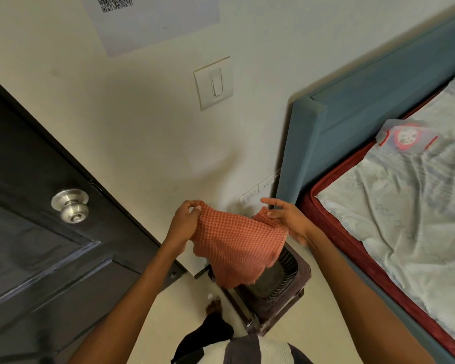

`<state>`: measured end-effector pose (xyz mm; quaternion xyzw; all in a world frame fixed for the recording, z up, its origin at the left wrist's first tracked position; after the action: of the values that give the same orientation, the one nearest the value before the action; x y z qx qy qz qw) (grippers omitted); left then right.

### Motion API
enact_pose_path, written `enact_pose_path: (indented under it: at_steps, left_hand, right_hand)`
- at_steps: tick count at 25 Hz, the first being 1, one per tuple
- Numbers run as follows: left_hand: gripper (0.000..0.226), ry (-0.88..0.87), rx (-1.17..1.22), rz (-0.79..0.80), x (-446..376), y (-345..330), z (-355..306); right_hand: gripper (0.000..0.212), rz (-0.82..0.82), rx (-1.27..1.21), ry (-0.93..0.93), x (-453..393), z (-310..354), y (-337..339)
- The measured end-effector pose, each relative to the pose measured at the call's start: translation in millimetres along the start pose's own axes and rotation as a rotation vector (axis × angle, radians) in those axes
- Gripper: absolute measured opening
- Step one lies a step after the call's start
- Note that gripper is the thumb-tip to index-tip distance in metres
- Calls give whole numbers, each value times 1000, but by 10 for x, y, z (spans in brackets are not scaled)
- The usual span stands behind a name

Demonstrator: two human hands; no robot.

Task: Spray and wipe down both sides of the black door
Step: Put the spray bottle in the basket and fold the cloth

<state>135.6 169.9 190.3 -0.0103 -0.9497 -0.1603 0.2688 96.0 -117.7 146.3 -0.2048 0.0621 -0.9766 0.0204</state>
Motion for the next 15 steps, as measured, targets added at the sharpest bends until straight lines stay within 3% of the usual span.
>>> enact_pose_path:
  at_steps: [2,5,10,15]
  left_hand:
    - [23,45,123,0,28,22,3]
    - [26,90,354,76,100,6,-28]
    - [42,23,516,297,309,-123,-298]
    - [43,-32,621,319,426,-59,-575]
  right_hand:
    - [62,90,-144,-65,-16,-224,-89]
    - [73,132,-73,-154,-39,-519,-87]
    - [52,12,-167,-176,-54,-740,-174]
    - [45,-39,-421,-64,46,-664,-536]
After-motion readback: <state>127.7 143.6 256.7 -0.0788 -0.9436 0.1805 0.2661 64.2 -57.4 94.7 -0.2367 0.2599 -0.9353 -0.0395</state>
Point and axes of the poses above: each hand's wrist, its own x-axis away from the middle knuckle, its own y-axis out of the back of the hand, z = x × y, the point moved 10 cm from there along -x, towards the middle knuckle, and after that the axes turned 8 degrees about y, right-handed, at the moved point
